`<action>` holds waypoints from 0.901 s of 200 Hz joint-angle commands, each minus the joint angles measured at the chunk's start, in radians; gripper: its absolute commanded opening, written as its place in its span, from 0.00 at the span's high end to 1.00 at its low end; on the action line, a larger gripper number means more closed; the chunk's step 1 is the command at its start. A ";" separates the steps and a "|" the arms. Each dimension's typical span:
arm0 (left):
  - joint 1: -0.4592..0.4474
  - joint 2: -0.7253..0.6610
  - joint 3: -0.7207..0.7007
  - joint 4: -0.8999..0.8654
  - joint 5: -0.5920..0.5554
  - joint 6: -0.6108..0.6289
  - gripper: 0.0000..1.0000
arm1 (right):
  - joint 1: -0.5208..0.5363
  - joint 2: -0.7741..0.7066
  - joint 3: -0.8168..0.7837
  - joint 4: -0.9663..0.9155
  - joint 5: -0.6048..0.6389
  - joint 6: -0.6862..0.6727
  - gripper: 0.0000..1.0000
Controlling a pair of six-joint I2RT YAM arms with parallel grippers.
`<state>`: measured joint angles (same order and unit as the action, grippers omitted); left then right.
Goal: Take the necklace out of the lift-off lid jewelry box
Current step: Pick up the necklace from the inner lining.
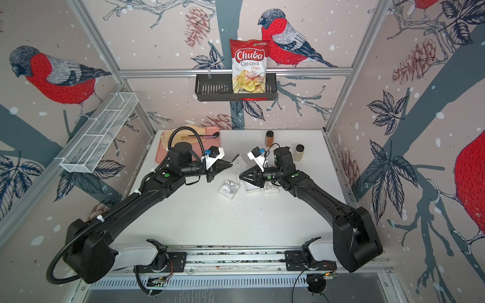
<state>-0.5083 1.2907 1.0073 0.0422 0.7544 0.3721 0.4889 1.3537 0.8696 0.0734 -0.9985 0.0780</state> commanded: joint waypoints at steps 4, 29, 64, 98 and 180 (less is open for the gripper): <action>0.001 0.000 -0.001 0.034 0.002 0.005 1.00 | 0.004 0.006 0.004 0.032 -0.013 0.010 0.82; 0.000 0.002 -0.001 0.036 -0.003 0.004 1.00 | 0.004 0.003 0.000 0.034 -0.004 0.014 0.90; 0.001 -0.001 -0.015 0.063 -0.035 -0.021 1.00 | -0.001 -0.015 -0.009 0.032 0.026 0.019 0.97; 0.001 -0.002 -0.064 0.101 -0.074 -0.043 1.00 | -0.016 -0.064 -0.019 0.031 0.024 0.025 0.98; 0.001 0.045 -0.067 0.045 -0.083 -0.044 1.00 | -0.038 -0.091 0.028 0.014 0.023 0.020 0.98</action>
<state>-0.5076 1.3342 0.9447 0.0925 0.6819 0.3290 0.4538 1.2671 0.8856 0.0750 -0.9749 0.0864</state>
